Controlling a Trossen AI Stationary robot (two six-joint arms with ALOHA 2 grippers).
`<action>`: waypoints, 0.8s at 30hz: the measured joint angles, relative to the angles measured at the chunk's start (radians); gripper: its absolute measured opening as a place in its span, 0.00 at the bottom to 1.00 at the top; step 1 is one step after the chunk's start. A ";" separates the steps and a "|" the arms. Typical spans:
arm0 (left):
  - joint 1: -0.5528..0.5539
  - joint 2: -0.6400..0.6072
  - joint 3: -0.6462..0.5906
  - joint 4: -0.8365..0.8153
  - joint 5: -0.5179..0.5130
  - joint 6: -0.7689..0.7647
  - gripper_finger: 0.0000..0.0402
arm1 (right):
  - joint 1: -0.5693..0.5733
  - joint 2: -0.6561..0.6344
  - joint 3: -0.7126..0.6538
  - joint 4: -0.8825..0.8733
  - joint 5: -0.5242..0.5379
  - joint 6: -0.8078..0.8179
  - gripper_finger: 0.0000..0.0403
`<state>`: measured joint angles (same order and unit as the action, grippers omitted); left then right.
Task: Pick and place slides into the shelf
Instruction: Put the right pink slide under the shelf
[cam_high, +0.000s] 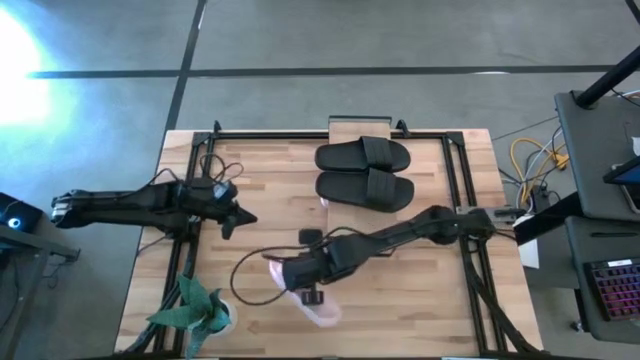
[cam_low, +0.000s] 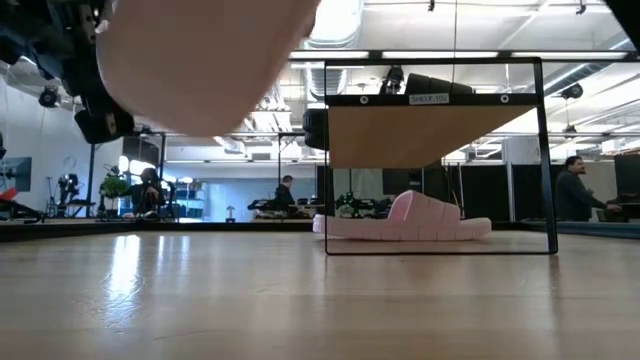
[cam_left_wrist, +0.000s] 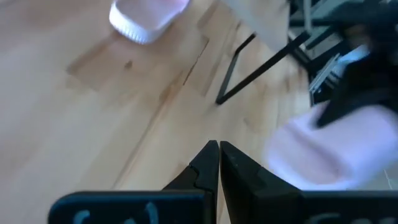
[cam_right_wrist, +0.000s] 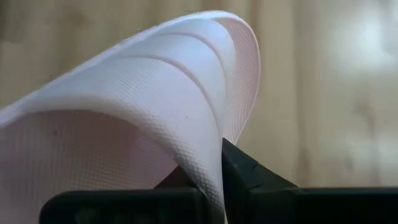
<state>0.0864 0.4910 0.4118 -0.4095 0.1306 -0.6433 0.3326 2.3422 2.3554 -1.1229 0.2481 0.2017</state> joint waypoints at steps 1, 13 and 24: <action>0.000 -0.014 0.000 -0.002 -0.006 0.003 0.00 | -0.008 0.002 -0.021 0.015 0.022 0.009 0.03; 0.000 -0.149 -0.003 -0.175 -0.074 -0.003 0.00 | -0.089 0.018 -0.053 0.146 0.112 0.174 0.16; 0.000 -0.154 -0.002 -0.177 -0.066 -0.014 0.00 | -0.098 0.030 -0.056 0.129 0.112 0.138 0.48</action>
<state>0.0864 0.3374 0.4095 -0.5861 0.0647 -0.6575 0.2348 2.3721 2.2997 -0.9936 0.3599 0.3401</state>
